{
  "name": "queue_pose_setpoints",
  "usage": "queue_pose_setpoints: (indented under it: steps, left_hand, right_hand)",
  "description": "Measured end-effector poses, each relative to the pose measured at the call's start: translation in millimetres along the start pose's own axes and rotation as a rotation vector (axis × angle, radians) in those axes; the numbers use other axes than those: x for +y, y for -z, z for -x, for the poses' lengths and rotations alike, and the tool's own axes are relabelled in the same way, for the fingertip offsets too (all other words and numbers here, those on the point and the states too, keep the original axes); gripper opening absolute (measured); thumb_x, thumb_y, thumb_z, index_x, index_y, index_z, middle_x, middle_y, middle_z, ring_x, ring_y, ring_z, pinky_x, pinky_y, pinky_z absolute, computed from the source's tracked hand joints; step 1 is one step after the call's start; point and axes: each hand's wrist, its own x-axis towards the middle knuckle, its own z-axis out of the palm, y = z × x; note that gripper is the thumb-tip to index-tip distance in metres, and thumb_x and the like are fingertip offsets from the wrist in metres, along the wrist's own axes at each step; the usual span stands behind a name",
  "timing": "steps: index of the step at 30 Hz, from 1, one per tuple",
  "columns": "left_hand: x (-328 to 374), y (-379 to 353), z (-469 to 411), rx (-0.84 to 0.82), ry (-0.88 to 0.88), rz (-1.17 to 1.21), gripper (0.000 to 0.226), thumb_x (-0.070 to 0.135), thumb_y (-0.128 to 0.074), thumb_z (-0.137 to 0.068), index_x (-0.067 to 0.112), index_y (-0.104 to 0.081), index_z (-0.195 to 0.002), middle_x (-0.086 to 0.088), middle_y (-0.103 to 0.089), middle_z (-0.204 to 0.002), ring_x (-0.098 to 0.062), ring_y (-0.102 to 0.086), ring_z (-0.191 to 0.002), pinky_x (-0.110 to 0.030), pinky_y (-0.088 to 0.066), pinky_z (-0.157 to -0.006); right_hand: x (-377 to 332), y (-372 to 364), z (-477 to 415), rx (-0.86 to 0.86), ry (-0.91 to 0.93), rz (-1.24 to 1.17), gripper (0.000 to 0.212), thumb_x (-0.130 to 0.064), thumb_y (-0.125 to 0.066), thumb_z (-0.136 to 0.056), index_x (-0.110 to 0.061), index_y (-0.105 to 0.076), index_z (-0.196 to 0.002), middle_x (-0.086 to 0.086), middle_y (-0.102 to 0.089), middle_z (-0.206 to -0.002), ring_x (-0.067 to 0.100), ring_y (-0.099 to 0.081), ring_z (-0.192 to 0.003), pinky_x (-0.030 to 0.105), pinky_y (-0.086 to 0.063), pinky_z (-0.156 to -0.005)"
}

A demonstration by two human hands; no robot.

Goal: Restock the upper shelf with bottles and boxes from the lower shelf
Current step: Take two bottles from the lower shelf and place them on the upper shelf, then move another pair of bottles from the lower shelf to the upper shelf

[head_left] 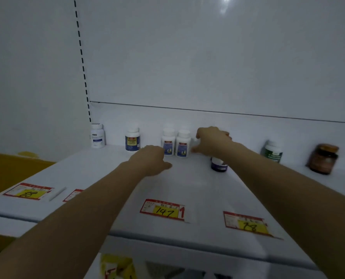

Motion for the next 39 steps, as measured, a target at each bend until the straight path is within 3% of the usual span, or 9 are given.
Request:
queue_pose_setpoints:
  steps: [4,9,12,17,22,25,29,35,39]
  left_hand:
    - [23.5,8.5,26.4,0.008,-0.059,0.007,0.048,0.044,-0.053,-0.092,0.005,-0.057,-0.119,-0.012,-0.060,-0.120,-0.022,-0.055,-0.101,-0.028,-0.042,-0.081]
    - [62.4,20.8,79.2,0.014,-0.115,-0.002,0.046,0.042,-0.053,-0.092,0.002,-0.057,-0.114,-0.012,-0.058,-0.106,-0.020,-0.049,-0.090,-0.025,-0.039,-0.069]
    - [97.1,25.5,117.0,0.023,-0.147,0.009,0.050,0.043,-0.053,-0.092,0.004,-0.055,-0.123,-0.014,-0.059,-0.120,-0.024,-0.053,-0.100,-0.028,-0.039,-0.077]
    - [164.2,15.6,180.9,0.046,-0.225,0.078,0.049,0.042,-0.054,-0.091,0.006,-0.055,-0.123,-0.014,-0.058,-0.122,-0.026,-0.054,-0.104,-0.031,-0.040,-0.081]
    - [239.4,-23.8,246.2,0.076,-0.329,0.192,0.045,0.038,-0.055,-0.091,0.009,-0.053,-0.125,-0.012,-0.059,-0.121,-0.026,-0.053,-0.106,-0.030,-0.041,-0.082]
    - [281.4,-57.0,278.2,-0.023,-0.362,0.258,0.042,0.037,-0.057,-0.090,0.010,-0.054,-0.122,-0.011,-0.058,-0.121,-0.025,-0.053,-0.107,-0.029,-0.041,-0.083]
    - [310.3,-99.8,303.9,-0.192,-0.355,0.232,0.043,0.036,-0.056,-0.091,0.011,-0.052,-0.126,-0.010,-0.055,-0.127,-0.024,-0.053,-0.111,-0.029,-0.041,-0.088]
    - [310.0,-159.1,296.7,-0.280,-0.315,0.245,0.015,0.025,-0.057,-0.090,0.010,-0.053,-0.088,-0.002,-0.051,-0.079,-0.018,-0.050,-0.075,-0.025,-0.034,-0.058]
    - [307.5,-200.4,279.4,-0.342,-0.284,0.232,0.033,0.028,-0.056,-0.092,0.005,-0.056,-0.115,-0.011,-0.058,-0.106,-0.020,-0.050,-0.086,-0.025,-0.035,-0.062]
  right_hand:
    - [4.1,10.5,39.6,-0.037,-0.022,0.019,0.050,-0.039,-0.059,-0.089,-0.006,-0.053,-0.126,0.011,-0.059,-0.125,0.028,-0.054,-0.116,0.033,-0.042,-0.100]
    - [26.1,32.7,112.8,-0.026,-0.052,-0.017,0.050,-0.037,-0.064,-0.086,-0.006,-0.053,-0.123,0.012,-0.056,-0.126,0.025,-0.053,-0.107,0.028,-0.040,-0.081]
    - [49.4,47.7,168.4,-0.025,-0.109,-0.040,0.053,-0.035,-0.064,-0.087,-0.007,-0.050,-0.130,0.012,-0.055,-0.127,0.026,-0.051,-0.117,0.030,-0.043,-0.089]
    - [99.7,64.7,270.9,-0.042,-0.187,0.009,0.051,-0.033,-0.063,-0.088,-0.003,-0.052,-0.128,0.011,-0.058,-0.102,0.021,-0.049,-0.086,0.029,-0.046,-0.078]
    - [163.5,54.0,374.3,-0.128,-0.307,0.058,0.048,-0.034,-0.064,-0.088,-0.002,-0.057,-0.123,0.015,-0.061,-0.119,0.024,-0.056,-0.092,0.033,-0.049,-0.085]
    - [200.7,32.0,428.6,-0.215,-0.397,0.035,0.048,-0.034,-0.065,-0.087,-0.004,-0.057,-0.123,0.014,-0.058,-0.126,0.027,-0.055,-0.114,0.031,-0.045,-0.090]
    - [232.9,2.4,473.1,-0.288,-0.491,-0.005,0.042,-0.025,-0.061,-0.088,0.000,-0.059,-0.122,0.018,-0.062,-0.123,0.030,-0.059,-0.112,0.034,-0.050,-0.090]
    - [258.6,-44.6,488.1,-0.353,-0.527,-0.101,0.045,-0.026,-0.063,-0.088,-0.006,-0.052,-0.128,0.014,-0.057,-0.127,0.027,-0.053,-0.116,0.030,-0.044,-0.091]
    - [280.4,-84.7,478.7,-0.379,-0.541,-0.166,0.050,-0.025,-0.063,-0.089,-0.008,-0.045,-0.134,0.014,-0.056,-0.127,0.025,-0.055,-0.107,0.026,-0.044,-0.072]
